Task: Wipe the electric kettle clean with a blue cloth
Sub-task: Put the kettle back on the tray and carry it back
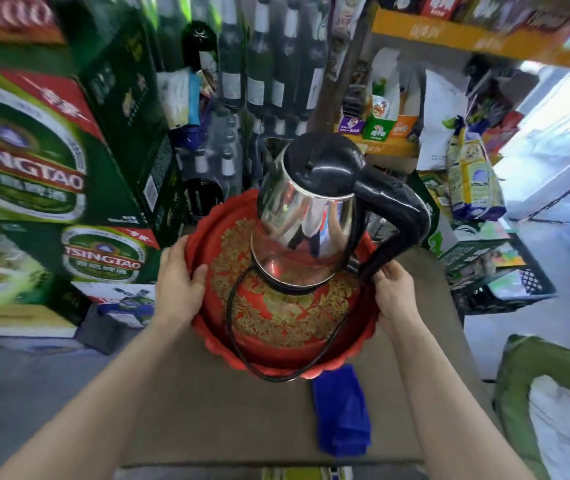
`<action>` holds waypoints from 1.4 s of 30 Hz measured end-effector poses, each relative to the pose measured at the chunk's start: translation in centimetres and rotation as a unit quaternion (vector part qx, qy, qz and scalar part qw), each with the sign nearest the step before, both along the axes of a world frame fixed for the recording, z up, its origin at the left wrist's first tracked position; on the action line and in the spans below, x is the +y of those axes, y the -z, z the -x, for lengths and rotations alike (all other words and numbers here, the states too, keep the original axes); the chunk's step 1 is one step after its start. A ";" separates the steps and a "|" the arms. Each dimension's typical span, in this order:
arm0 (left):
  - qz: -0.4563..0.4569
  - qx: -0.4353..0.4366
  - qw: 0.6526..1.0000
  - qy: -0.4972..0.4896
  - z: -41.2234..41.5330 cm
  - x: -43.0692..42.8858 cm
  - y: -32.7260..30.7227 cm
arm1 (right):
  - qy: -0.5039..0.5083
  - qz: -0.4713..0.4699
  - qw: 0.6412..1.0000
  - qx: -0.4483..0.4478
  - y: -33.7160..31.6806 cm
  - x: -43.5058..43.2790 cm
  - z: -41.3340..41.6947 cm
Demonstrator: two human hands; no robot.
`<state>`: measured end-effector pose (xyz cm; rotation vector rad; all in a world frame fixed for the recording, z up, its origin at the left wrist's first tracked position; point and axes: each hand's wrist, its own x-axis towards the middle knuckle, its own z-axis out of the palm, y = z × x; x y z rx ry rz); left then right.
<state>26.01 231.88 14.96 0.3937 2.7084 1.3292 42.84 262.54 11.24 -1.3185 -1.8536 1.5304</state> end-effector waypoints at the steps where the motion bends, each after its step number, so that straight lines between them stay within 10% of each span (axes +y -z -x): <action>1: -0.001 -0.004 1.000 0.004 -0.3 -1.2 -1.4 | 0.004 0.002 1.000 -0.003 -1.3 -1.4 -0.5; 11: 0.000 -0.018 1.000 0.009 -2.0 -14.4 -7.8 | 0.034 0.079 0.995 0.058 -11.9 -17.9 -2.8; 27: 0.020 0.014 0.982 -0.186 -3.5 -33.6 -8.7 | -0.191 0.062 0.978 0.054 -13.8 -30.5 5.8; 42: -0.003 0.025 0.944 -0.330 -4.3 -64.5 -11.6 | -0.334 0.050 0.941 0.032 -17.6 -60.5 14.9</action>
